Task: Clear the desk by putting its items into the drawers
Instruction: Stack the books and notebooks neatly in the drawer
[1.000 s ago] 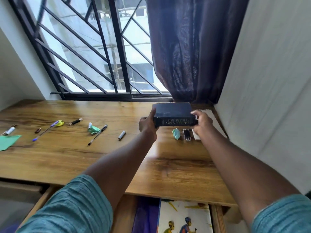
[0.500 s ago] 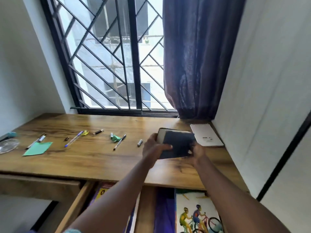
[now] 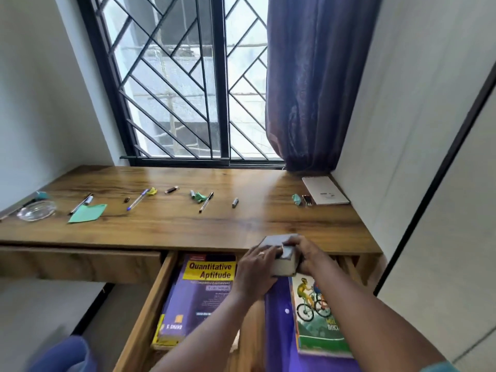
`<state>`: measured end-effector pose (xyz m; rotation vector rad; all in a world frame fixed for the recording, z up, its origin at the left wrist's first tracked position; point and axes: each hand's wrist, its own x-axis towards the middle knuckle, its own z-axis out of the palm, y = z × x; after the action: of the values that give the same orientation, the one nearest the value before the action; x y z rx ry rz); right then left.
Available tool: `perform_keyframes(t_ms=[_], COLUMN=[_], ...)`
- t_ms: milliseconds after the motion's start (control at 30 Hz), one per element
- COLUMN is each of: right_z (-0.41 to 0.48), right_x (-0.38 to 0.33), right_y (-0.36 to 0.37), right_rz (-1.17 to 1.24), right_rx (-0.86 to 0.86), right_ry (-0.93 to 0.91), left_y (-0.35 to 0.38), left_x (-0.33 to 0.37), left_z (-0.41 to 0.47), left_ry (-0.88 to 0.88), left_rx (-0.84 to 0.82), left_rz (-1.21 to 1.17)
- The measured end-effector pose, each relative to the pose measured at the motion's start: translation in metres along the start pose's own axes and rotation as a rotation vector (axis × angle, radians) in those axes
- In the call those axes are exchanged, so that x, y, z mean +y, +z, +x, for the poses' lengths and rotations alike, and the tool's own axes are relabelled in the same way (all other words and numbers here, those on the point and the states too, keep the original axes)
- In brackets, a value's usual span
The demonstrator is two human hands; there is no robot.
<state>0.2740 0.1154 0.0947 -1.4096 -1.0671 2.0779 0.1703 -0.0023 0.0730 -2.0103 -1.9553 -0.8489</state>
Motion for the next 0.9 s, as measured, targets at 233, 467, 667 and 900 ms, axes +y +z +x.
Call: perform_keyframes(t_ms=[233,467,667,900], right_z=[0.006,0.058,0.140,0.134], right_x=[0.068,0.100,0.115,0.097], right_y=[-0.007,-0.016,-0.026,0.004], right_rz=[-0.148,-0.070,-0.030,-0.245], right_rx=[0.099,0.201,0.158,0.174], right_ry=[0.029,-0.044,-0.050,-0.051], left_y=[0.028,0.046,0.067,0.104], left_x=[-0.009,-0.023,-0.032,-0.041], left_z=[-0.061,-0.066,-0.042,-0.050], left_ry=[-0.346,-0.844,-0.932,-0.903], left_rx=[-0.499,-0.714,-0.676,-0.579], left_rz=[-0.301,-0.571,-0.379,-0.197])
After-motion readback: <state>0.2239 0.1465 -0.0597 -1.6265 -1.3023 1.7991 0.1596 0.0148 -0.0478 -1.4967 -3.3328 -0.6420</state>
